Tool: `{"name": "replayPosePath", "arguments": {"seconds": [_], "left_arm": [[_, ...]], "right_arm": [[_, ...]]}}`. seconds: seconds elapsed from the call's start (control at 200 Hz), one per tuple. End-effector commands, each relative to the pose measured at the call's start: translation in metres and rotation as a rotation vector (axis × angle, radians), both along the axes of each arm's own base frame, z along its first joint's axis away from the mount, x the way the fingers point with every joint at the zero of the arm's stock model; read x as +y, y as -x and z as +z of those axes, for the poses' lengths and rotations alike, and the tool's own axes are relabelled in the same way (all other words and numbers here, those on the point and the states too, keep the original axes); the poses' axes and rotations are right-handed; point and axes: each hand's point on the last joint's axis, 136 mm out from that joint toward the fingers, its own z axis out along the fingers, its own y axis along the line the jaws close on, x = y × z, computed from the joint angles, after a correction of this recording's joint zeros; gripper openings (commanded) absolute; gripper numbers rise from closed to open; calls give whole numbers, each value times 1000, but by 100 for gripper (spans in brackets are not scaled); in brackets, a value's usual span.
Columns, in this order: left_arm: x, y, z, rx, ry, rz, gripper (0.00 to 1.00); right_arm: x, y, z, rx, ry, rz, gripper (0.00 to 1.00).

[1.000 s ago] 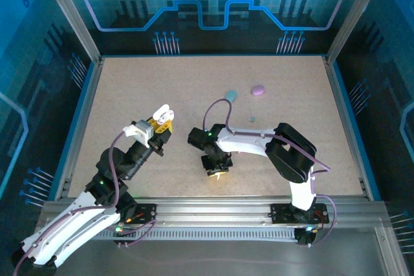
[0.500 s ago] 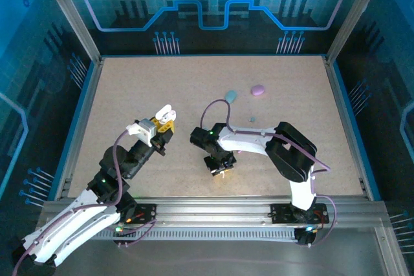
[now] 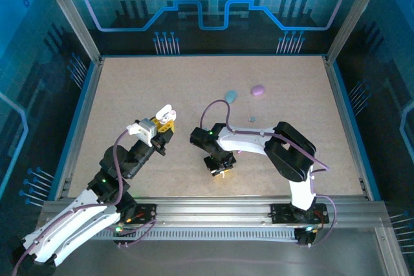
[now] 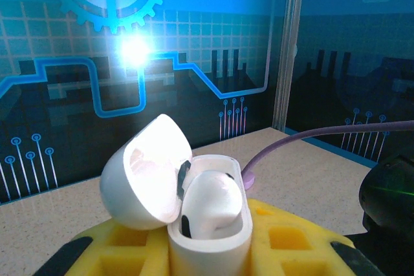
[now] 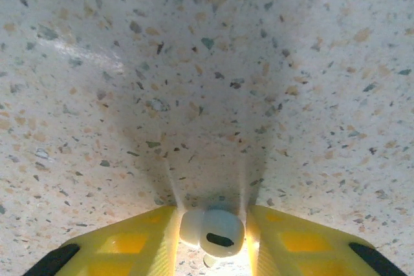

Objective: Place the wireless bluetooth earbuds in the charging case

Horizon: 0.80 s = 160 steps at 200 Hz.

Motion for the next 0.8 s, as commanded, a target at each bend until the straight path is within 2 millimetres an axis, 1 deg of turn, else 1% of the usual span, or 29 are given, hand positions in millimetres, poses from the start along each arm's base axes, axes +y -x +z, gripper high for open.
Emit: {"name": "replayPosePath", "arguments": {"seconds": [0.0, 0.135, 0.215, 0.29, 0.37, 0.48, 0.56, 0.625, 0.7, 0.75, 0.795], "left_arm": [[5, -1, 13, -32, 37, 21, 24], [4, -2, 12, -28, 37, 19, 23], [3, -3, 12, -24, 37, 19, 23], [2, -4, 11, -17, 34, 14, 24], [-2, -6, 8, -2, 34, 5, 24], [-10, -11, 5, 22, 40, -15, 24], [-17, -15, 3, 41, 45, -35, 23], [-23, -19, 1, 62, 56, -54, 23], [-31, -24, -1, 89, 83, -77, 22], [-37, -27, -2, 106, 101, -95, 22], [-44, -30, -4, 122, 112, -114, 22]], "right_arm": [[-3, -2, -16, 1, 13, -10, 35], [-6, -4, -19, 5, 12, -2, 32], [-7, -6, -18, -1, 9, 10, 31], [-8, -9, -10, -24, 3, 15, 30], [-8, -15, 2, -69, -16, 17, 29], [-9, -26, 29, -155, -59, 17, 28], [-12, -37, 52, -230, -91, 10, 27], [-15, -47, 77, -314, -129, 11, 27], [-19, -60, 111, -434, -179, 8, 27], [-21, -68, 135, -516, -221, 5, 27], [-24, -76, 161, -600, -268, -5, 27]]}}
